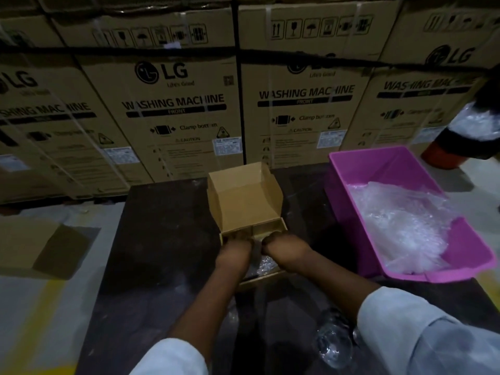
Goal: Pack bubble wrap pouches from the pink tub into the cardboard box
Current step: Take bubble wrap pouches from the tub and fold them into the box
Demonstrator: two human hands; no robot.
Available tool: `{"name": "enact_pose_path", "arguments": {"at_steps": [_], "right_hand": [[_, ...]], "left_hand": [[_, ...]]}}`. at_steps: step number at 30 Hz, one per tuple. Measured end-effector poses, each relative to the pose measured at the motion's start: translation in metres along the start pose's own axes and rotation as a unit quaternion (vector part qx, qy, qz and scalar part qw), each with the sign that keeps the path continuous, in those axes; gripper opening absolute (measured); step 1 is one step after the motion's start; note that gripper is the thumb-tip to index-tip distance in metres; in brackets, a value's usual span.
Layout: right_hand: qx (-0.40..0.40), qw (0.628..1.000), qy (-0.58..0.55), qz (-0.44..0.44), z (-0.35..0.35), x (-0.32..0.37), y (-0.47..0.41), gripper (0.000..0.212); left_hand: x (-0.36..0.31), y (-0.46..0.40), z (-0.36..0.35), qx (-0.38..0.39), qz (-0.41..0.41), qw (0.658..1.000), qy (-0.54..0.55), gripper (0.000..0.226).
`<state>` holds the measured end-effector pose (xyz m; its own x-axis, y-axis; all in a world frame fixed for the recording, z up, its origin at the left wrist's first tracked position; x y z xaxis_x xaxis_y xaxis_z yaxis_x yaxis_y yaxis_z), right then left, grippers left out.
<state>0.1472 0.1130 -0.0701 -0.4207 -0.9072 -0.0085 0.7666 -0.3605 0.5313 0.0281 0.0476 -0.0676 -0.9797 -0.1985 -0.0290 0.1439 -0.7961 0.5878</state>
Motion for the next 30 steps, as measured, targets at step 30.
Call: {"name": "enact_pose_path", "arguments": {"at_steps": [30], "right_hand": [[0.123,0.955,-0.224,-0.15,0.002,0.004,-0.037,0.038]], "left_hand": [[-0.009,-0.019,-0.001,0.093,0.024,0.993,0.071,0.041]]}}
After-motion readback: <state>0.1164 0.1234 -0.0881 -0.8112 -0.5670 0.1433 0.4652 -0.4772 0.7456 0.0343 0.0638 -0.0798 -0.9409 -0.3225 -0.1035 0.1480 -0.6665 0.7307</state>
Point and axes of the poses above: each hand's wrist, its own y-axis away from the middle knuckle, its own z-axis out of the back of the hand, x = y × z, the point moved 2 cm from there along -y, towards the middle knuckle, and after that the axes turned 13 degrees about x, right-handed, at the moved point
